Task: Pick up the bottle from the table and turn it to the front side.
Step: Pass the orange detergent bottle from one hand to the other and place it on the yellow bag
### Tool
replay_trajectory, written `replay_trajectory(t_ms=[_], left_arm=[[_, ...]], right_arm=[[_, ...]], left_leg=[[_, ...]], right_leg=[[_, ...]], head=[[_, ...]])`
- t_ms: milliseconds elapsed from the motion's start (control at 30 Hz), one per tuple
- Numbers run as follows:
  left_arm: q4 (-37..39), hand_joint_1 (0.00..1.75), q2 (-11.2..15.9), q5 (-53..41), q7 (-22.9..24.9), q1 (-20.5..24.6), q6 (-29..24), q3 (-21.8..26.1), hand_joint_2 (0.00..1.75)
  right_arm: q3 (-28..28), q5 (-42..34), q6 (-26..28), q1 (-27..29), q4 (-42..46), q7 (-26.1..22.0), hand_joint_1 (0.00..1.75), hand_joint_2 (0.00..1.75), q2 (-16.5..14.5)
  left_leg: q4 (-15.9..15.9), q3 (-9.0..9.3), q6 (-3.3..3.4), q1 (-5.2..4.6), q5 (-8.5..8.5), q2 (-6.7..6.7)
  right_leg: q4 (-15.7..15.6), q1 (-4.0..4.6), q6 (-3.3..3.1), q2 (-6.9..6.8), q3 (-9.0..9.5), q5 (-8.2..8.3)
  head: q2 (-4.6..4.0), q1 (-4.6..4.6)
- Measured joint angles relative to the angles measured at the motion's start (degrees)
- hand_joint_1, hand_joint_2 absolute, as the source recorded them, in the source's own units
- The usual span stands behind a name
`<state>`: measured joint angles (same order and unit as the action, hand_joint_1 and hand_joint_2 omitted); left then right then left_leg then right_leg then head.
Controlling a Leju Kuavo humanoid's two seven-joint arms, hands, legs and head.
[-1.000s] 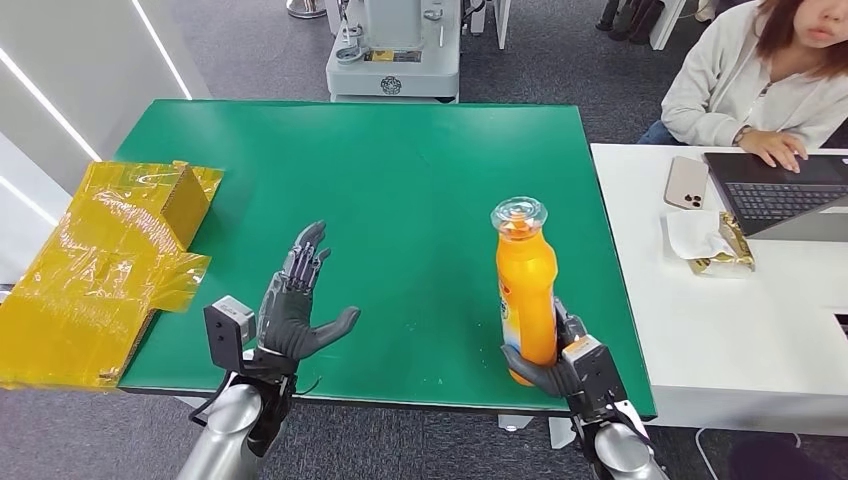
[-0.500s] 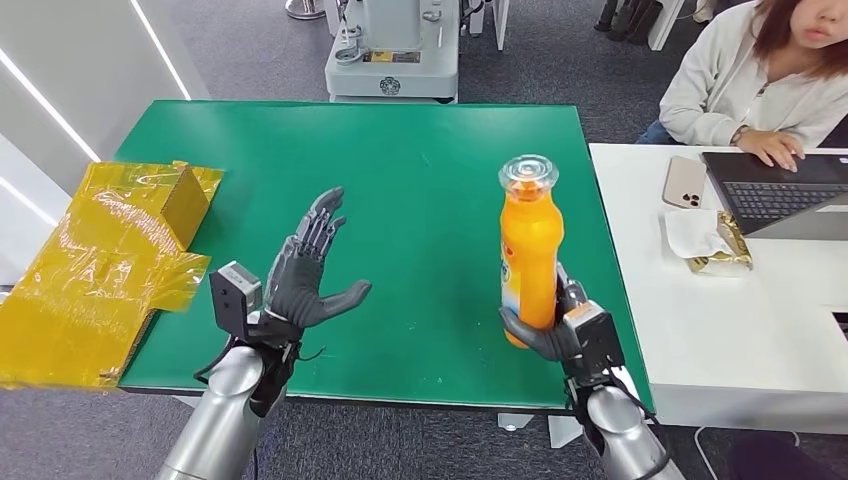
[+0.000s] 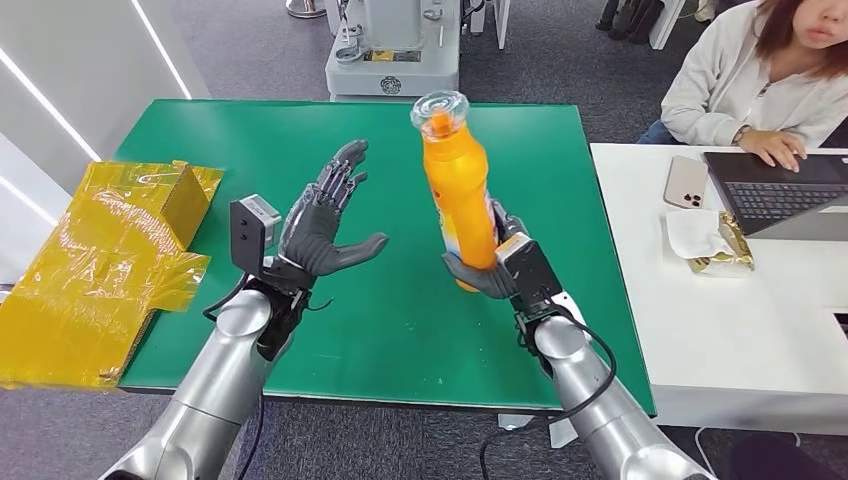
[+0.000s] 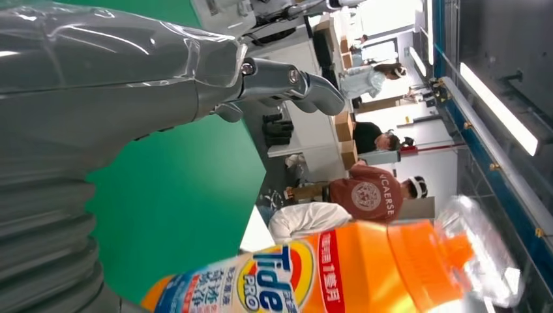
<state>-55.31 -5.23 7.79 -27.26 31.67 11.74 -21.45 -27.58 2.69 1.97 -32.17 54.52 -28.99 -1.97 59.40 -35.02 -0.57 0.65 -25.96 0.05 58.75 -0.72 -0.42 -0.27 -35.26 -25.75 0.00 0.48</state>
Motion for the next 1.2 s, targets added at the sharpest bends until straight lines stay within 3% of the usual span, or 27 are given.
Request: replay_trajectory(t_ms=[467, 700, 867, 900, 1000, 1033, 1200], left_arm=[[4.8, 0.0, -0.58, 0.67, 2.58, 5.29, 4.63, -1.8, 1.75], [5.77, 0.0, -0.55, 1.3, 2.93, 5.59, 4.94, -1.83, 1.75], [6.61, 0.0, -0.52, 9.47, 9.94, 6.96, 10.35, -1.71, 1.75], [7.05, 0.2, -0.52, 11.89, 11.89, 7.52, 11.64, -1.64, 1.75], [8.81, 1.51, -0.61, 17.12, 15.78, 8.99, 13.57, -1.51, 1.75], [9.37, 1.75, -0.7, 17.87, 16.35, 9.34, 13.65, -1.52, 1.75], [11.73, 1.75, -1.17, 21.34, 18.21, 10.89, 14.09, -2.22, 1.75]], right_arm=[[-6.52, 6.05, -0.22, -6.12, -13.0, 1.93, 1.75, 1.75, -7.68], [-7.55, 6.41, -0.05, -6.9, -15.88, 1.99, 1.75, 1.75, -8.73], [-8.55, 10.64, 4.94, -7.45, -17.64, 3.09, 1.75, 1.75, -8.88], [-8.66, 11.27, 5.78, -7.56, -17.99, 3.09, 1.75, 1.75, -8.88], [-8.72, 12.84, 7.71, -7.78, -18.77, 3.19, 1.75, 1.75, -8.84], [-8.7, 13.21, 8.2, -7.81, -18.93, 3.26, 1.75, 1.75, -8.78], [-8.3, 13.98, 9.4, -7.71, -19.24, 3.27, 1.75, 1.75, -8.2]], left_leg=[[0.0, 0.01, -0.01, 0.0, 0.01, 0.0], [0.0, 0.0, 0.0, -0.01, 0.0, 0.0], [0.01, 0.0, -0.01, -0.01, 0.01, -0.01], [0.01, 0.01, -0.01, -0.01, 0.01, 0.0], [0.02, 0.05, -0.01, 0.0, 0.01, 0.03], [0.02, 0.06, -0.01, 0.0, 0.01, 0.03], [0.02, 0.05, -0.01, -0.01, 0.01, 0.07]], right_leg=[[0.01, 0.0, 0.0, 0.0, -0.01, 0.0], [0.01, 0.0, 0.0, 0.0, -0.01, 0.0], [0.01, 0.0, 0.0, -0.01, -0.01, 0.01], [0.01, 0.0, 0.0, 0.0, -0.01, 0.01], [0.01, 0.0, -0.01, 0.04, -0.01, 0.02], [0.01, 0.0, -0.01, 0.05, -0.02, 0.02], [0.01, 0.0, -0.01, 0.1, -0.04, 0.02]], head=[[0.0, 0.0], [0.0, 0.01], [0.0, 0.01], [0.0, 0.01], [0.0, 0.0], [0.0, 0.0], [0.0, 0.0]])
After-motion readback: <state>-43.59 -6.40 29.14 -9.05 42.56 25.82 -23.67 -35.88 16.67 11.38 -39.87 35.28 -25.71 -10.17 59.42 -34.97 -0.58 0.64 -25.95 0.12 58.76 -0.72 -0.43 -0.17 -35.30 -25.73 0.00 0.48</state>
